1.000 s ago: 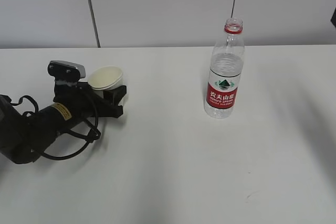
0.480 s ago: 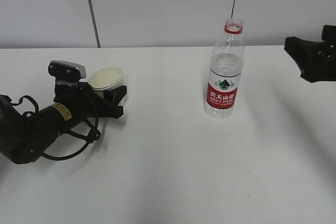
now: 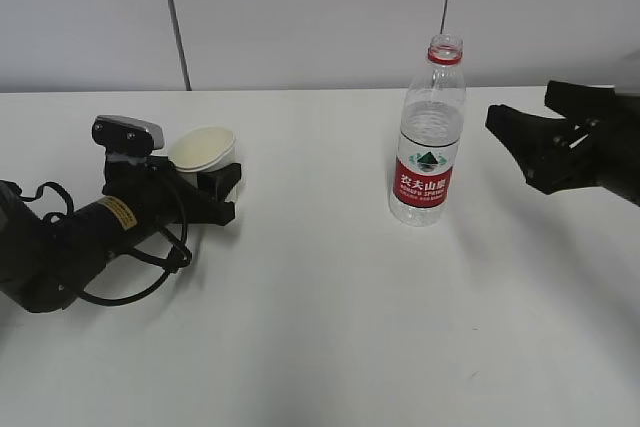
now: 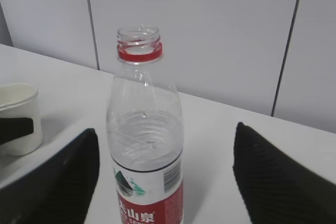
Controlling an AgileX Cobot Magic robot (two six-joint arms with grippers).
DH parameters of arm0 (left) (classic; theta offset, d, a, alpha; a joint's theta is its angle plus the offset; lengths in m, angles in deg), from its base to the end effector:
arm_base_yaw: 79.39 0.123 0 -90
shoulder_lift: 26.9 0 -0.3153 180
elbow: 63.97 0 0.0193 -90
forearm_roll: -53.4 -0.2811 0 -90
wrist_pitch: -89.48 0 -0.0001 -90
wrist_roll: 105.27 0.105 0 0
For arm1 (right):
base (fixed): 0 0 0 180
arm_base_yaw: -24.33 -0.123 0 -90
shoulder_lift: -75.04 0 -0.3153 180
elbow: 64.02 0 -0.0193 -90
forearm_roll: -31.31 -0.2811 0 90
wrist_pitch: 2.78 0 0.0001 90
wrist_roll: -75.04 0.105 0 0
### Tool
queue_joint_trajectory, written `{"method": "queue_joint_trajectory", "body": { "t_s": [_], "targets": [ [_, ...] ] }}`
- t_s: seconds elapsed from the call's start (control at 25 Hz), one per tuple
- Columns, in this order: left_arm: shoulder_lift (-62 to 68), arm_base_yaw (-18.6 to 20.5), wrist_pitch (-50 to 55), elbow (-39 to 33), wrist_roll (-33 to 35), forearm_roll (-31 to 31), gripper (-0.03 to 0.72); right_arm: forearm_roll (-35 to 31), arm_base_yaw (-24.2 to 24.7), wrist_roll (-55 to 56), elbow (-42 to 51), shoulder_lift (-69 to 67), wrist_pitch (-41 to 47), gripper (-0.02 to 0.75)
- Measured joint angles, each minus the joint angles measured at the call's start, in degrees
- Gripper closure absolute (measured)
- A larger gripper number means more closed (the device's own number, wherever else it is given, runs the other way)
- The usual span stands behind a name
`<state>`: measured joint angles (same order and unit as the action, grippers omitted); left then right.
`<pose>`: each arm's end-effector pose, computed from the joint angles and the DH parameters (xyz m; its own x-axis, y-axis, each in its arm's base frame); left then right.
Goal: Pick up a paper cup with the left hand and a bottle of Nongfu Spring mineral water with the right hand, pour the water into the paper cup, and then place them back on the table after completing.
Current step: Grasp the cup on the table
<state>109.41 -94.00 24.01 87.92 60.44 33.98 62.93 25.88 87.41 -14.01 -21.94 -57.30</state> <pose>0.3989 -0.1368 0.0573 -0.2260 -0.0434 -0.9732 0.5077 0.8473 -0.1557 0.3030 0.0366 0.1992 -0.0688 -0.1130 -0.9912 -0.4113 0.9084 -0.0750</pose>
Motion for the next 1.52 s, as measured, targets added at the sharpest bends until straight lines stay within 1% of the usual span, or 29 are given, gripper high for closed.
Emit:
{"method": "queue_joint_trajectory", "body": {
  "t_s": [0.2, 0.32, 0.52, 0.92, 1.2, 1.52],
  "targets": [
    [0.0, 0.0, 0.0, 0.0, 0.0, 0.0, 0.284, 0.0, 0.0, 0.0, 0.0, -5.4, -8.1, 0.151],
    [0.0, 0.0, 0.0, 0.0, 0.0, 0.0, 0.284, -0.8, 0.0, 0.0, 0.0, -7.7, -10.1, 0.151],
    [0.0, 0.0, 0.0, 0.0, 0.0, 0.0, 0.285, -3.2, 0.0, 0.1, 0.0, -9.6, -10.3, 0.151],
    [0.0, 0.0, 0.0, 0.0, 0.0, 0.0, 0.285, -3.6, 0.0, 1.0, 0.0, -9.7, -10.7, 0.15],
    [0.0, 0.0, -0.1, 0.0, 0.0, -0.1, 0.285, -0.4, -0.1, 3.8, 0.0, -9.7, -10.7, 0.099],
    [0.0, 0.0, -0.1, 0.0, 0.0, -0.3, 0.286, 1.9, -0.1, 3.9, -3.9, -10.1, -6.7, 0.09]
  ]
}}
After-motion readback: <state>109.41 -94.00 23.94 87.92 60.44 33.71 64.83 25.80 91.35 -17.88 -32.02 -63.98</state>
